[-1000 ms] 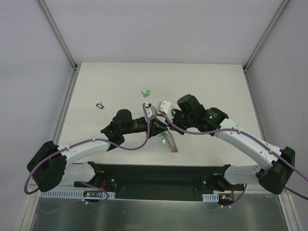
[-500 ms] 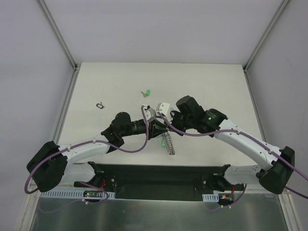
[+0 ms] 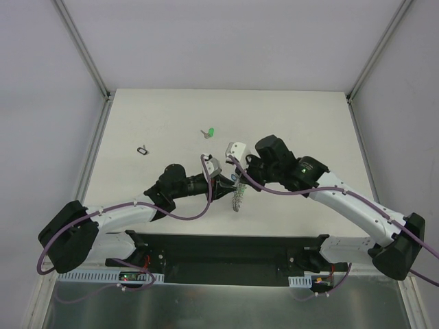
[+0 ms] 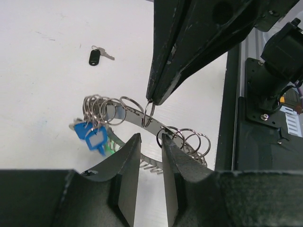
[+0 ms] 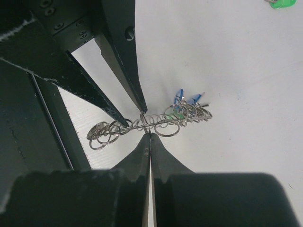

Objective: Put the keys on the keyring

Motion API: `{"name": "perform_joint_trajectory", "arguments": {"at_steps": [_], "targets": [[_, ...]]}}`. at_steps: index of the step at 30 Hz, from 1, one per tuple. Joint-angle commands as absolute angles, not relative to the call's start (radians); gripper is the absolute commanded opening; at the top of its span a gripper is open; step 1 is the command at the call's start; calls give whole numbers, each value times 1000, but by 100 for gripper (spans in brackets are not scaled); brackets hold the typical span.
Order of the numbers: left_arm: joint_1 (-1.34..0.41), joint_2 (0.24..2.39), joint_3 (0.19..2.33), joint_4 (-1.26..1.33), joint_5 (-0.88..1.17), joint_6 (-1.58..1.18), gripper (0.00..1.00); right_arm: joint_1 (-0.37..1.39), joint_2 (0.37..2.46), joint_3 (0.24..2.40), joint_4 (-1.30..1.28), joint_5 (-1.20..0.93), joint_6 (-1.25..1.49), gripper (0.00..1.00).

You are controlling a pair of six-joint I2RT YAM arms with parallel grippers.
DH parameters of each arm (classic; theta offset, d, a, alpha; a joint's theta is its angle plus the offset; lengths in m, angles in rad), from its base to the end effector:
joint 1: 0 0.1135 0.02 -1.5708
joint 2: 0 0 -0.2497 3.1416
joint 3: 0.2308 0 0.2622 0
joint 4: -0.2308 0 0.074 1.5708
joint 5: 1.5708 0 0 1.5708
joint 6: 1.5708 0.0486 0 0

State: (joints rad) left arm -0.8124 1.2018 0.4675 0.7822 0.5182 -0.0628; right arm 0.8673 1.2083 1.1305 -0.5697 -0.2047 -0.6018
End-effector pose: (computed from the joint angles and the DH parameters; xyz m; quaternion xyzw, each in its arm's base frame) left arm 0.1721 -0.2167 0.2254 0.4167 0.5527 -0.4566 0.5588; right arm 0.1785 0.2257 0.3136 -0.6307 0.6305 0.1493 0.4271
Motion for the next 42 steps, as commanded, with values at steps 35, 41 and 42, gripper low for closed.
{"name": "perform_joint_trajectory", "arguments": {"at_steps": [35,41,42], "targets": [[-581,1005,405,313,-90,-459,60,816,1569,1141,-218,-94,-80,40],[-578,911,410,184,-182,-443,82,844,1736,1313,-256,-87,-63,40],[-578,902,407,173,-192,-436,85,850,1776,1331,-262,-87,-64,40]]}}
